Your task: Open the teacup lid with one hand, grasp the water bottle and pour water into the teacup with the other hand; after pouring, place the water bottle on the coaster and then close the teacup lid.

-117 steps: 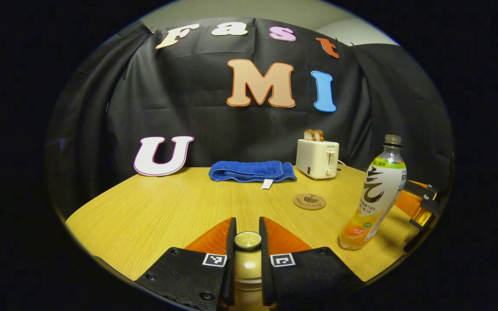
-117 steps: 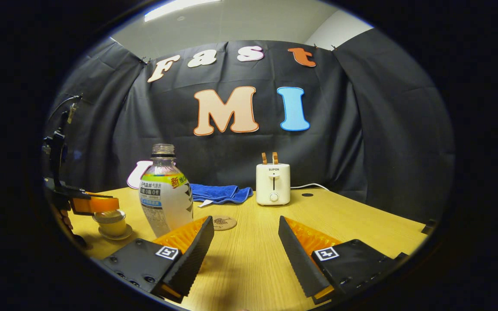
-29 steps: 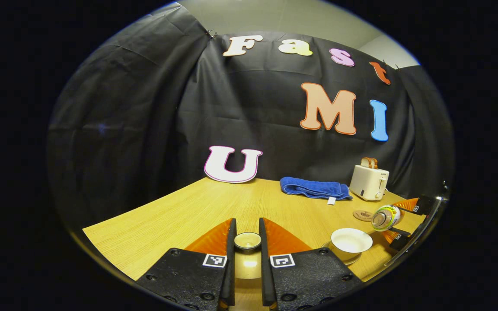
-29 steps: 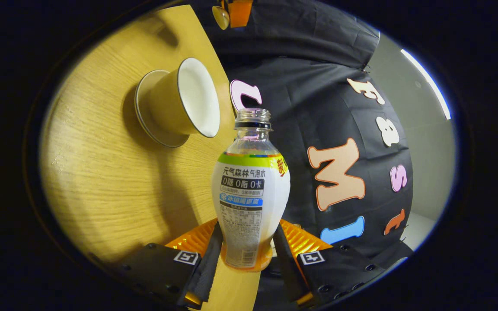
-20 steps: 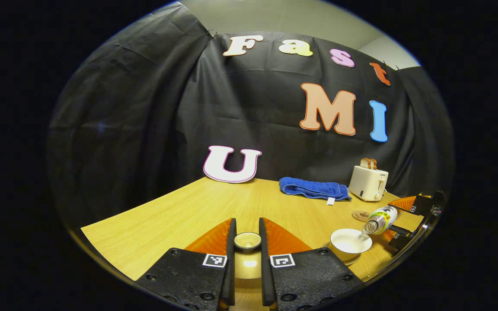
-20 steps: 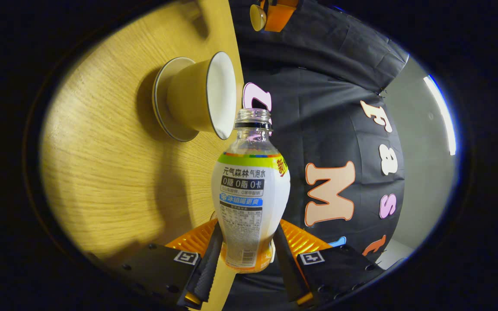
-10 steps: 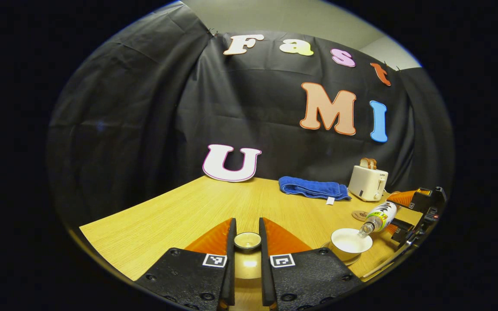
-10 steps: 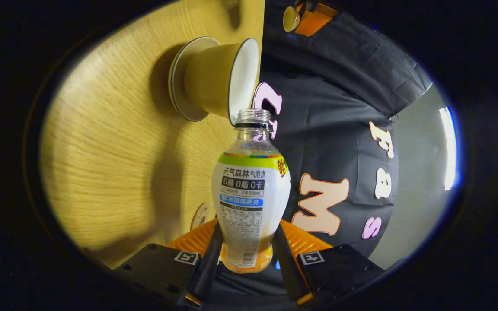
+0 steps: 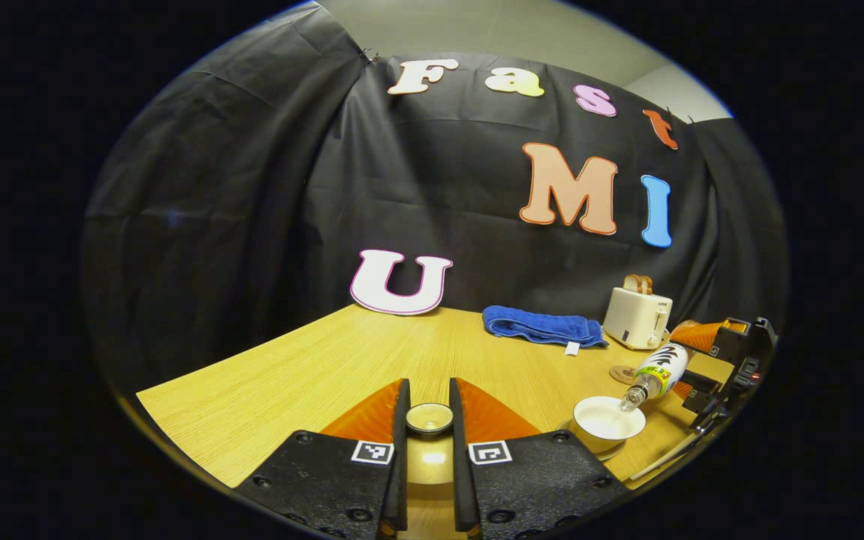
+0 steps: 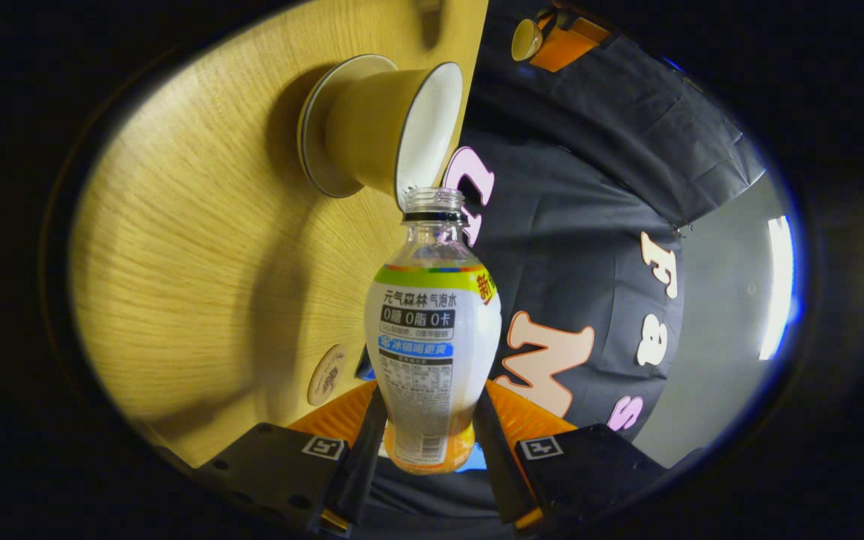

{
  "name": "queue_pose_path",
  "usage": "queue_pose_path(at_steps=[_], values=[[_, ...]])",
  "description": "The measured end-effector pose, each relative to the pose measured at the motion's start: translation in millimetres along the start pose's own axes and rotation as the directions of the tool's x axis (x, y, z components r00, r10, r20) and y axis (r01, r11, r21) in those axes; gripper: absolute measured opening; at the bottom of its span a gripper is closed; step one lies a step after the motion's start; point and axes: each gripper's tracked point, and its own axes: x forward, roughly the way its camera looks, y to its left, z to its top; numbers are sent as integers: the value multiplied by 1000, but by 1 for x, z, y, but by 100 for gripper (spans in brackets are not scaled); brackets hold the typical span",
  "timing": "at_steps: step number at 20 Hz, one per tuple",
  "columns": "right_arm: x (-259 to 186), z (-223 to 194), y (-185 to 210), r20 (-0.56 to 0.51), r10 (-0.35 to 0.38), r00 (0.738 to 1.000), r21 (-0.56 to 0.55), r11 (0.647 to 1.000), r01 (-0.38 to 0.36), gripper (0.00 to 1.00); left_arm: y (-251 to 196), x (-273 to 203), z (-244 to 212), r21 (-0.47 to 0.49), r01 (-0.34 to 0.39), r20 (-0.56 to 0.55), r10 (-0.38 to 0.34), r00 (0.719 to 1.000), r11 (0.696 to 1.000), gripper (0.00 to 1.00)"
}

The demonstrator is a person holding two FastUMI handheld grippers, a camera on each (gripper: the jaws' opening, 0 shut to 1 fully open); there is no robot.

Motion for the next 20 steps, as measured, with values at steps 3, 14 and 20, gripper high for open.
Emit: queue_pose_path(at_steps=[3,14,20], values=[[1,1,-2,7,-4,1000,-23,1000,4,68,0,-1,1,0,2,1,-2,1000,1000,22],[2,7,-11,40,-29,999,-124,992,33,70,-3,0,0,-4,16,-3,-16,1000,1000,22],[3,8,-16,45,-35,998,-144,989,42,69,-5,-1,-1,-9,27,-6,-27,1000,1000,22]])
